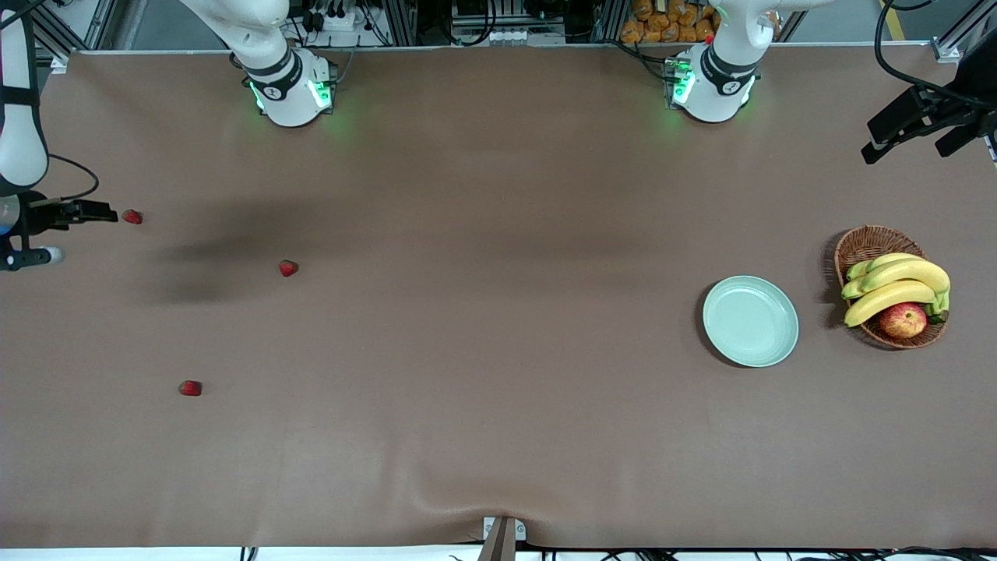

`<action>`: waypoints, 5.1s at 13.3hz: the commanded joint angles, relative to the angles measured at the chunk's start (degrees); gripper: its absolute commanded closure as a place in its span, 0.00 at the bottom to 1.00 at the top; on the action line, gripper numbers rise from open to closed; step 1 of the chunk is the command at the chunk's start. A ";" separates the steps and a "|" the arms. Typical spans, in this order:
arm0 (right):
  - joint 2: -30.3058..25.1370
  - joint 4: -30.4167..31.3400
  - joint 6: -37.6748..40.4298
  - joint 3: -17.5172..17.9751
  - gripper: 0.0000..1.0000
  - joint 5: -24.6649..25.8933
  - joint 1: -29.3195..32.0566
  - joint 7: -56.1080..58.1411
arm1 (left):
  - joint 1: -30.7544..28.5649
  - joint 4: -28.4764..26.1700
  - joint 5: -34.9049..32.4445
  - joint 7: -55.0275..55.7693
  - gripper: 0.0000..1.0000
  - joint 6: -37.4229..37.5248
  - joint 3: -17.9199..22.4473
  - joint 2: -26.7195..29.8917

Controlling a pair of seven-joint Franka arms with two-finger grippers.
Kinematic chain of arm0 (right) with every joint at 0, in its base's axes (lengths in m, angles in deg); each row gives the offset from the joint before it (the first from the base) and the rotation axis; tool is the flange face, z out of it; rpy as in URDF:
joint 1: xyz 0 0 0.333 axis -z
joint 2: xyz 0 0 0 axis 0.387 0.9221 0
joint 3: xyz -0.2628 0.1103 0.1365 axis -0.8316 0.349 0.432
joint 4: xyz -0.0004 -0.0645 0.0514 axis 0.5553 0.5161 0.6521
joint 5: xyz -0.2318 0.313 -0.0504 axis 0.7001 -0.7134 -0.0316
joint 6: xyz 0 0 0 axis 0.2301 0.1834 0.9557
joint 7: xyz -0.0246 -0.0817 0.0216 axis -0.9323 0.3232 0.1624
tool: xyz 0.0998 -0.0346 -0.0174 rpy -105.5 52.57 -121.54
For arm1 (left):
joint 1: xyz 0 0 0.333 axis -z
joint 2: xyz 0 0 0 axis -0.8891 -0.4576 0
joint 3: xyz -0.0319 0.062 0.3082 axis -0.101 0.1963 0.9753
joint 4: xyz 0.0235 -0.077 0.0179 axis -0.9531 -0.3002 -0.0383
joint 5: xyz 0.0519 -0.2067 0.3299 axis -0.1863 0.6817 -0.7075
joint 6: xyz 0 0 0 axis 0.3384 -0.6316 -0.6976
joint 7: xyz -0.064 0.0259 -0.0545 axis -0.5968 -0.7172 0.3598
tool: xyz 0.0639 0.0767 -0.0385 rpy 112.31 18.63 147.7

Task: Collect all strawberries into plate
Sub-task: 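Reach the right gripper toward the first red strawberry, then lower the right gripper and grasp the strawberry, then carry the strawberry with the right gripper to the table middle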

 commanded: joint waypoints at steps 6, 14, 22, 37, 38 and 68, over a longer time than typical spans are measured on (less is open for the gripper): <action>0.20 11.85 -15.46 0.83 0.00 6.50 10.54 11.89 | -0.61 0.74 0.71 -1.18 0.00 0.93 0.30 -0.90; 9.86 15.83 -34.81 0.83 0.00 9.48 18.18 23.84 | -0.61 0.74 0.62 -1.18 0.00 0.93 1.27 -1.61; 13.65 16.79 -38.88 0.83 0.00 9.93 20.39 26.75 | -0.61 0.74 0.62 -1.10 0.00 0.84 1.18 -2.40; 11.29 15.74 -36.68 1.35 1.00 9.50 19.87 28.85 | -0.61 0.74 0.62 -1.18 0.00 0.41 2.06 -2.57; 10.15 15.13 -35.81 1.96 1.00 9.23 19.78 29.73 | -0.61 0.74 0.62 -1.18 0.00 0.41 2.06 -2.57; 29.10 -22.04 -38.05 19.99 1.00 -6.94 -41.80 -23.94 | -0.52 0.74 0.71 -1.18 0.00 0.14 2.06 -3.71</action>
